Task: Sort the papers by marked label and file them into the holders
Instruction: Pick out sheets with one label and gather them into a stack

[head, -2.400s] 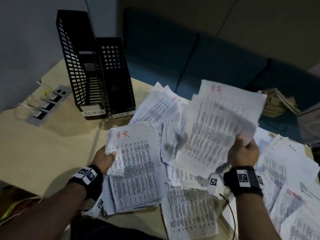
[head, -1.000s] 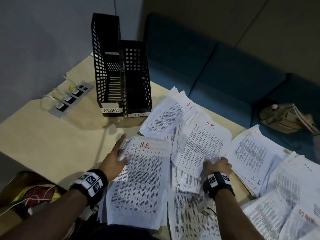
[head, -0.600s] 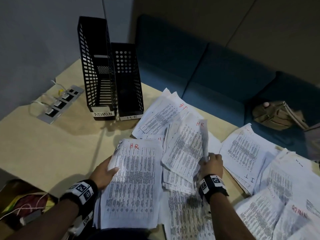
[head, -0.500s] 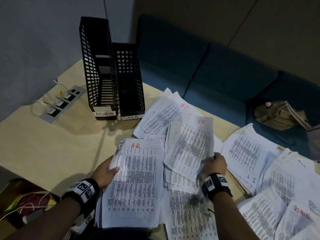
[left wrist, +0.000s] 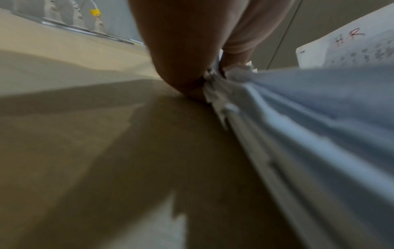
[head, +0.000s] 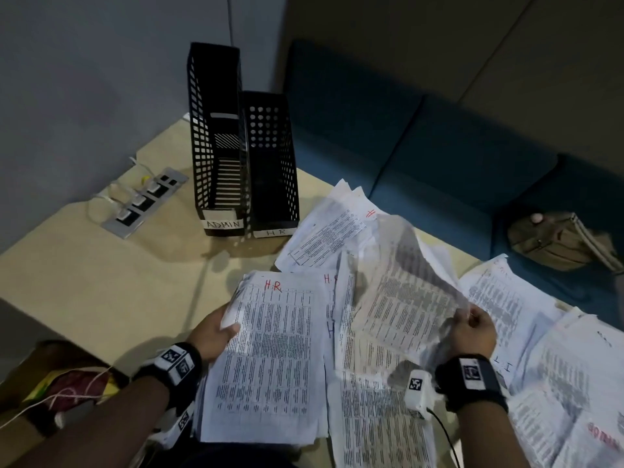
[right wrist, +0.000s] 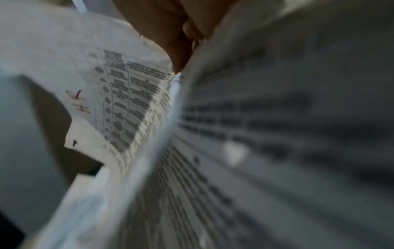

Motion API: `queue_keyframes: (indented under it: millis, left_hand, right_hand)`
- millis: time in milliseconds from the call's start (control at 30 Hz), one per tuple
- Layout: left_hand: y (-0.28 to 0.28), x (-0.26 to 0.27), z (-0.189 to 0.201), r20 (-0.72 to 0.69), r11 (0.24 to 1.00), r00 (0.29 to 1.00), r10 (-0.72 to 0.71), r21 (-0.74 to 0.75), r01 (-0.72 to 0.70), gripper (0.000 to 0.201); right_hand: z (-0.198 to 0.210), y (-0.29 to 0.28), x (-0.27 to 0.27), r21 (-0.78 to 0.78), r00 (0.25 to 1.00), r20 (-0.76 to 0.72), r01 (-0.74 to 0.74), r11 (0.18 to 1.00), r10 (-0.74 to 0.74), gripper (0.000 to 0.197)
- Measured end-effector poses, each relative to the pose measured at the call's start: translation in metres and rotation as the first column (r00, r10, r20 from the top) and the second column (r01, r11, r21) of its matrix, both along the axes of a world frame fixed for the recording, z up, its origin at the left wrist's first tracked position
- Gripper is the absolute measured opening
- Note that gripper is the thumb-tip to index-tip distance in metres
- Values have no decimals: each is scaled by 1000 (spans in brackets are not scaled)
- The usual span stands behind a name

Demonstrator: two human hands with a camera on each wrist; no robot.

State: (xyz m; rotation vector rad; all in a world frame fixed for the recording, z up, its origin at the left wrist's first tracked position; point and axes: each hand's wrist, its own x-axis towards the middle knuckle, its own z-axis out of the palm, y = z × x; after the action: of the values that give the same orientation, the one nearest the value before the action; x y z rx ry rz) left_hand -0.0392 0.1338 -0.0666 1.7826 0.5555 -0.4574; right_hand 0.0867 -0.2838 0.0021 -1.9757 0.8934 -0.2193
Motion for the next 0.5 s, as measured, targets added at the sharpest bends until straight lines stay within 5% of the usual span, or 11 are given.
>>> queue_keyframes:
  millis: [67,167,300,500]
  left_hand:
    - [0,-1,0,-4,1000,1000,5,1,-5,52]
    - [-1,-2,-2,-7,1000,1000,14,13,-13,50]
    - [-3,-3,-2,-5,1000,1000,15,-17,-15,52]
    - [-4,-4,-3,4,999,999,40,0,-40,51]
  right_hand:
    - [-4,-1,-3,96,999,-14,46,994,-44,19]
    - [-6,1,-10,8,973,-223,-56,998,56,48]
    - [-15,12,-24,-133,918,-364,-219,967,158,30]
    - [-8,19,-21,-200,979,-166,-153,968,121,12]
